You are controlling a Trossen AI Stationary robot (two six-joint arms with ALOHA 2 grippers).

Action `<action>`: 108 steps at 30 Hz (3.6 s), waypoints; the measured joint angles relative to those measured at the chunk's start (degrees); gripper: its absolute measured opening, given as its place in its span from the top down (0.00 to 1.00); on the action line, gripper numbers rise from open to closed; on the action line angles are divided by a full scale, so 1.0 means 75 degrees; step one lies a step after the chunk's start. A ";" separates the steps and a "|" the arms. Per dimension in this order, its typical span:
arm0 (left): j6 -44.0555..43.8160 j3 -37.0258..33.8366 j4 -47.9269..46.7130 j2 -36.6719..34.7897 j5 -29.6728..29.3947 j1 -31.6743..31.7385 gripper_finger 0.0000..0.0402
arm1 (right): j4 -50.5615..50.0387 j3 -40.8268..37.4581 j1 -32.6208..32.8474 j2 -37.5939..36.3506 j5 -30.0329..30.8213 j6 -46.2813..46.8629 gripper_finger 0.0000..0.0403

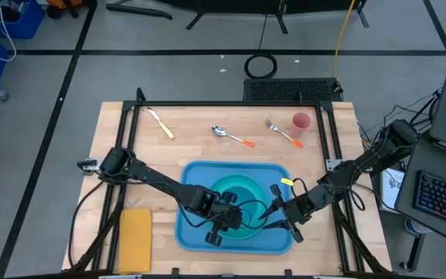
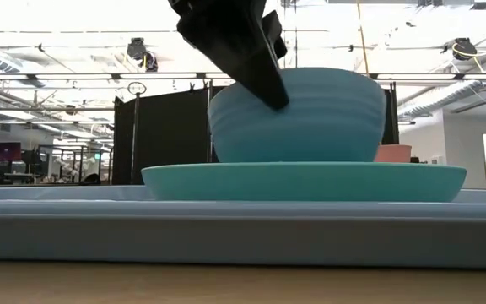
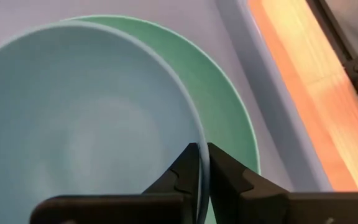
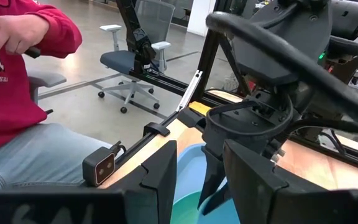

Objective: Set up tray
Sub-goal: Put the blue bowl on the green plate, then put the pink cup on the blue serving tray to the top right of the green plate

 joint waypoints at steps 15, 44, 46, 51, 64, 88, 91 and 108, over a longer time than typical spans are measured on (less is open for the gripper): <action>-0.0181 -0.0003 -0.0166 0.0000 0.0022 0.0000 0.80 | -0.0003 0.0000 -0.0003 -0.0003 -0.0001 0.0006 0.70; -0.1000 -0.0931 -0.0562 -0.1883 -0.3450 -0.0833 0.81 | -0.1090 0.0000 0.0000 0.0000 0.2628 0.0513 0.70; -0.1228 -0.1576 -0.0005 -0.2205 -0.3652 -0.0989 0.81 | -0.1150 0.0000 -0.0001 0.0000 0.2900 0.0591 0.70; -0.1646 -0.3537 0.2196 -0.3257 -0.3787 -0.1308 0.81 | -0.1297 0.0000 -0.0067 -0.0015 0.3713 0.0684 0.70; -0.1158 -0.7216 0.7914 -0.4990 -0.3751 -0.2101 0.81 | -0.2124 0.0003 -0.1346 -0.0799 0.5209 0.1322 0.70; -0.0781 -0.8352 1.0793 -0.5004 -0.2980 -0.2148 0.81 | -0.8836 0.2241 -0.6603 -0.1522 0.1892 0.3859 0.69; -0.0786 -0.8352 1.0784 -0.5004 -0.2977 -0.2148 0.81 | -0.9322 0.2378 -0.7179 -0.1373 0.1389 0.3896 0.68; -0.0831 -0.8346 1.0735 -0.5001 -0.2965 -0.2148 0.81 | -1.0413 0.2413 -0.9058 -0.0699 0.0576 0.3468 0.68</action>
